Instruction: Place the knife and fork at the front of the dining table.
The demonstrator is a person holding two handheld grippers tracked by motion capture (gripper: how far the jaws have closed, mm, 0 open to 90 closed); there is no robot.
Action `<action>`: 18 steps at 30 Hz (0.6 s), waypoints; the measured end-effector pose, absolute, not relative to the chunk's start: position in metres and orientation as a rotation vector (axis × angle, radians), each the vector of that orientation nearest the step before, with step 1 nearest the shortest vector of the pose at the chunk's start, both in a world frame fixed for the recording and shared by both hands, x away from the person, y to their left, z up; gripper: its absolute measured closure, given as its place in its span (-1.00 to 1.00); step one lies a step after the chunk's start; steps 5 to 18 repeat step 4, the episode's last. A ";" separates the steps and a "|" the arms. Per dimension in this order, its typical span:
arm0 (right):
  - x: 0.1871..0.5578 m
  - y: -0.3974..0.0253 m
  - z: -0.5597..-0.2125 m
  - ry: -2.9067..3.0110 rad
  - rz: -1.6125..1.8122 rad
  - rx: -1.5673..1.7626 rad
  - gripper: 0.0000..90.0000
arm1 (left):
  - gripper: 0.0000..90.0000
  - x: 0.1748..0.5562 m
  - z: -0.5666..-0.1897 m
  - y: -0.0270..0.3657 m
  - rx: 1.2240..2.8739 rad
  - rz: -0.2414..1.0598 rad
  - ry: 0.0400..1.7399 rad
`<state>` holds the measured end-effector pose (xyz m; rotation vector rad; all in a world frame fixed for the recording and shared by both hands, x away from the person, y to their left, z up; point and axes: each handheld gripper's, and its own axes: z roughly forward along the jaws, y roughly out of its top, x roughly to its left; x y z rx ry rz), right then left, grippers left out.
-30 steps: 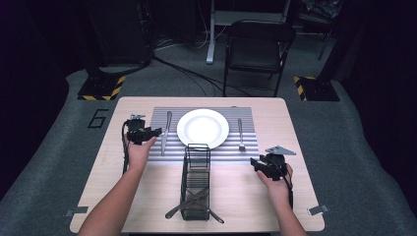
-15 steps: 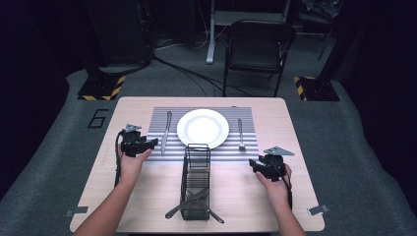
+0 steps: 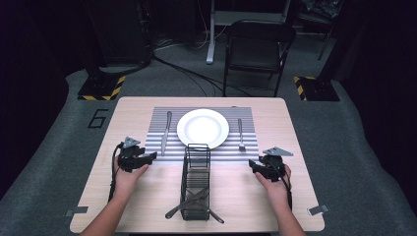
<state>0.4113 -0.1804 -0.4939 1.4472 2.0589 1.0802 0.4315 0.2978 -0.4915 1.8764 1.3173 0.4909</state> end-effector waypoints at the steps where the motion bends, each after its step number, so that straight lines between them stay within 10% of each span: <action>1: 0.411 -0.180 -0.494 2.059 1.080 1.447 0.10 | -0.12 0.432 -0.491 0.298 1.876 0.491 1.317; 18: 0.411 -0.181 -0.495 2.062 1.063 1.443 0.06 | -0.14 0.429 -0.495 0.299 1.882 0.497 1.313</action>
